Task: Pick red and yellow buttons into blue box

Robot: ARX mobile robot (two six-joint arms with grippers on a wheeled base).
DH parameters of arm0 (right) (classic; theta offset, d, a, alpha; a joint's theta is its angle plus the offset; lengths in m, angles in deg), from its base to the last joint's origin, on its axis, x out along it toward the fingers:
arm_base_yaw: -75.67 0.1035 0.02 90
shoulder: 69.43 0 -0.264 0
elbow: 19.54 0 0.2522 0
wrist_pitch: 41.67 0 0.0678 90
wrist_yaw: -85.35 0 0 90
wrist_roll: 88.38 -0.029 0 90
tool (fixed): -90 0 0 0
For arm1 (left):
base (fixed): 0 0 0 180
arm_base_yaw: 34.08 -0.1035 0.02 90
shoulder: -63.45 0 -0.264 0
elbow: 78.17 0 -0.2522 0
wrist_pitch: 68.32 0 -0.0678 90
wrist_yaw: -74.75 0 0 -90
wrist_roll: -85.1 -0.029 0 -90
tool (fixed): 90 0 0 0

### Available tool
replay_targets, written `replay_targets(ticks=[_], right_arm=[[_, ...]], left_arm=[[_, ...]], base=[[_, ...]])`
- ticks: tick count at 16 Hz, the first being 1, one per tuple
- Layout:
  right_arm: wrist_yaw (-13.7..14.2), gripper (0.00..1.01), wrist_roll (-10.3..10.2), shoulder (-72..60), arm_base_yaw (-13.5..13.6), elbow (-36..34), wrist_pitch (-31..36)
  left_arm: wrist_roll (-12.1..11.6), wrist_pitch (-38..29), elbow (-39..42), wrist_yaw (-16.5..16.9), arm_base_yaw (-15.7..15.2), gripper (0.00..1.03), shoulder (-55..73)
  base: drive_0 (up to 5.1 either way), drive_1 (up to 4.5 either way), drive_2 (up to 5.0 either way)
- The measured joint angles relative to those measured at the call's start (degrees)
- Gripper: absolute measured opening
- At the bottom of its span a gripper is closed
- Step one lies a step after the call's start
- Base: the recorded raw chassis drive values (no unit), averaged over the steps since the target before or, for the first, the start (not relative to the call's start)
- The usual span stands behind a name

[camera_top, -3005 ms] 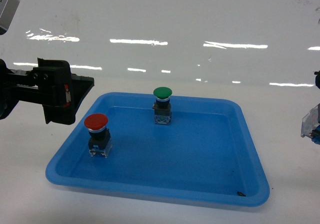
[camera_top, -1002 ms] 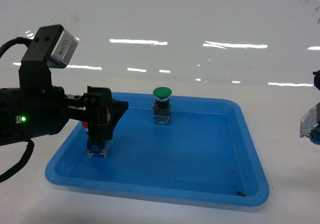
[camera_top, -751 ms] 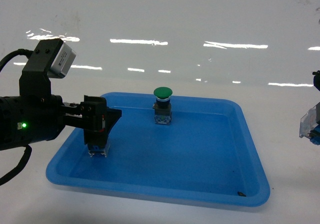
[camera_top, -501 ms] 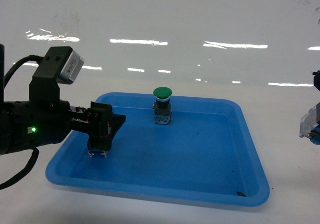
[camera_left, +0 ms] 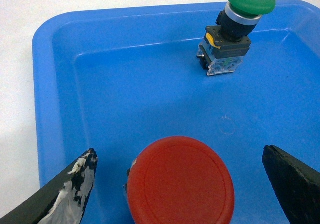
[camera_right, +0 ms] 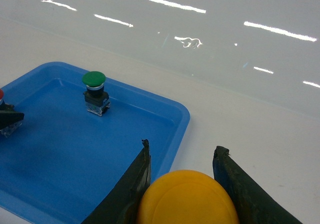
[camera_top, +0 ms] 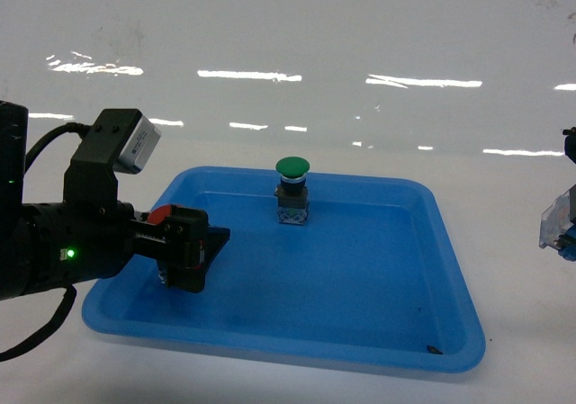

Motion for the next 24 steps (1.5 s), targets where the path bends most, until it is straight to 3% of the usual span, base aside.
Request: replay_targets(ticks=[8,10,12,13,16,17,18,24], right_arm=[[0.0,0.32,0.0,0.0,0.0,0.0,0.0],[0.0,0.32,0.0,0.0,0.0,0.0,0.0],[0.0,0.32,0.0,0.0,0.0,0.0,0.0],[0.0,0.32,0.0,0.0,0.0,0.0,0.0],[0.0,0.32,0.0,0.0,0.0,0.0,0.0],[0.0,0.32,0.0,0.0,0.0,0.0,0.0],[0.0,0.32,0.0,0.0,0.0,0.0,0.0],[0.0,0.32,0.0,0.0,0.0,0.0,0.0]], left_arm=[[0.0,0.0,0.0,0.0,0.2,0.98,0.2],[-2.4,0.8,0.0,0.1,0.7,0.98,1.5],[-2.5,0.7,0.0,0.1,0.7,0.28,1.5],[-2.6,0.7,0.0,0.1,0.7,0.25,1.5],[-2.6,2.1,0.8,-1.5,-0.2,0.24,-0.7],[-1.6,3.7,2.0,-2.6,-1.5,0.24,-6.3],[0.4,6.4,4.1,-4.6,-3.3,0.24,-19.5],[5.0,16.0,9.2,-7.0,-5.5,0.24,-43.7]], base=[[0.0,0.00,0.0],[0.0,0.00,0.0],[0.0,0.00,0.0],[0.0,0.00,0.0],[0.0,0.00,0.0],[0.0,0.00,0.0],[0.0,0.00,0.0],[0.0,0.00,0.0]])
